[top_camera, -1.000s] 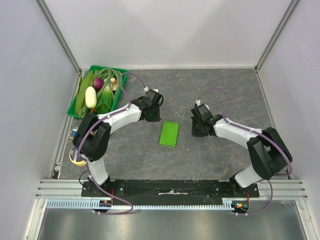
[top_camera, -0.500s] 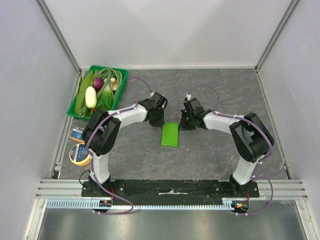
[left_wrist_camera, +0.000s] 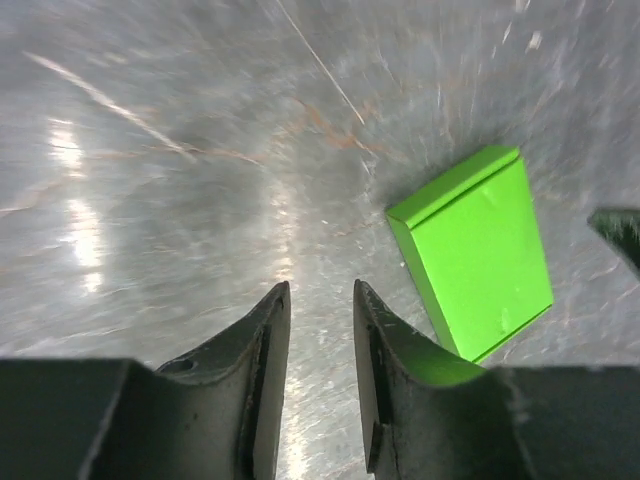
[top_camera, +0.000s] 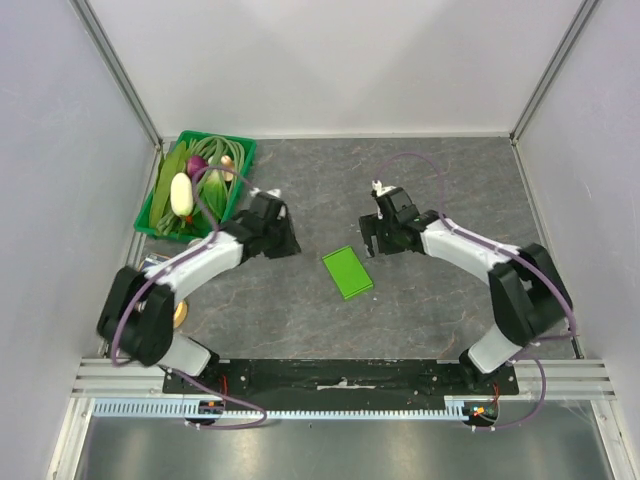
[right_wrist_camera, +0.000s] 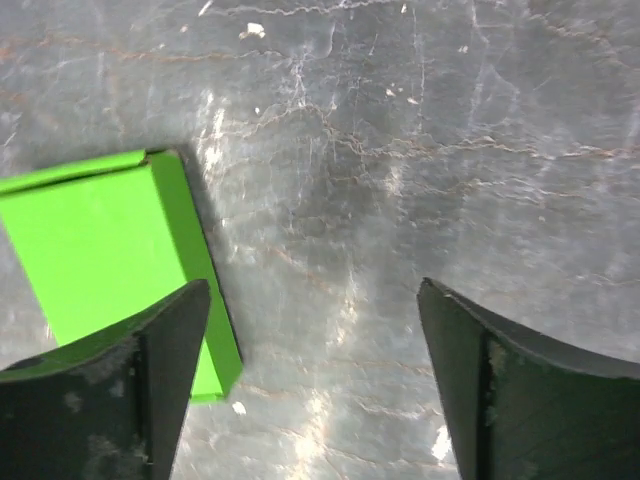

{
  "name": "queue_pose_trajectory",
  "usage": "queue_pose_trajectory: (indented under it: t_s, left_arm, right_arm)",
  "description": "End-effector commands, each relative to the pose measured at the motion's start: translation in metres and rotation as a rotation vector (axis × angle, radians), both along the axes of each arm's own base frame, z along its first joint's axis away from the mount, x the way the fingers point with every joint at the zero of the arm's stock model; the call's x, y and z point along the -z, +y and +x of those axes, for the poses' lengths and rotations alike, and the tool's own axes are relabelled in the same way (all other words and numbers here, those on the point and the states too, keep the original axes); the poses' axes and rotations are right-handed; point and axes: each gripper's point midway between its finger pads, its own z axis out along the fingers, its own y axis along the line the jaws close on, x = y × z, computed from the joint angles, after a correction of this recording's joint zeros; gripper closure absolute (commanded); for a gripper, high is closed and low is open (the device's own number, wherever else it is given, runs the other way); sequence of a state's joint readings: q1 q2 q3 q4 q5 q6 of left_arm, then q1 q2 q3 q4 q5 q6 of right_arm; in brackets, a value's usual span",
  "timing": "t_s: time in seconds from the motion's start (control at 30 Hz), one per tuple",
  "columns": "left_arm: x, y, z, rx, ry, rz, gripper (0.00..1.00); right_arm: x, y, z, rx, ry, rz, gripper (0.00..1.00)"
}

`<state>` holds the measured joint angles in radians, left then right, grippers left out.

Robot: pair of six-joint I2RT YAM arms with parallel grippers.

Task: Fold the paper box

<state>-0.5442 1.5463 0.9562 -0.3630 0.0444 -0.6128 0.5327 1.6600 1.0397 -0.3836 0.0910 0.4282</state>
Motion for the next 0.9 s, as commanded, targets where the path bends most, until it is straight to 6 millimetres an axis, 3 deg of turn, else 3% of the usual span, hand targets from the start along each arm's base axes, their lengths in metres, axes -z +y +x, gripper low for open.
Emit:
queue_pose_trajectory:
  t_s: [0.0,0.1,0.17,0.2,0.23,0.3,0.33,0.43,0.47,0.53,0.57,0.63,0.87]
  left_arm:
    - [-0.056,0.026,-0.002,-0.056,-0.175,-0.081,0.61]
    - [-0.062,0.022,-0.024,-0.019,-0.171,-0.16,0.6]
    - [-0.081,0.02,-0.039,0.006,-0.217,-0.233,0.6]
    - [-0.076,0.023,-0.048,0.002,-0.208,-0.246,0.6]
    - [-0.095,0.025,-0.055,0.012,-0.272,-0.293,0.6]
    - [-0.104,0.026,-0.067,0.034,-0.31,-0.337,0.59]
    - [-0.124,0.029,-0.075,0.05,-0.381,-0.374,0.59]
    - [-0.148,0.043,-0.09,0.048,-0.465,-0.378,0.58]
    - [-0.154,0.047,-0.095,0.047,-0.479,-0.371,0.58]
    - [-0.162,0.054,-0.099,0.045,-0.507,-0.355,0.58]
    - [-0.171,0.057,-0.102,0.053,-0.539,-0.356,0.58]
    - [-0.172,0.061,-0.105,0.046,-0.538,-0.339,0.58]
    - [-0.175,0.06,-0.111,0.063,-0.541,-0.358,0.59]
  right_arm:
    - [-0.039,-0.007,-0.017,-0.207,-0.084,-0.04,0.03]
    - [-0.06,0.027,-0.033,-0.337,-0.135,0.006,0.02]
    - [-0.073,0.05,-0.041,-0.391,-0.19,-0.022,0.02]
    - [-0.07,0.056,-0.042,-0.374,-0.188,-0.046,0.02]
    - [-0.068,0.06,-0.042,-0.346,-0.188,-0.065,0.02]
    - [-0.063,0.069,-0.042,-0.272,-0.191,-0.124,0.02]
    - [-0.061,0.079,-0.049,-0.282,-0.207,-0.142,0.02]
    - [-0.056,0.095,-0.054,-0.268,-0.254,-0.217,0.02]
    - [-0.043,0.097,-0.055,-0.272,-0.236,-0.256,0.02]
    - [-0.043,0.105,-0.055,-0.274,-0.249,-0.315,0.02]
    - [-0.031,0.105,-0.056,-0.282,-0.237,-0.378,0.02]
    - [-0.035,0.109,-0.055,-0.281,-0.277,-0.463,0.02]
    - [-0.009,0.119,-0.053,-0.319,-0.271,-0.549,0.16]
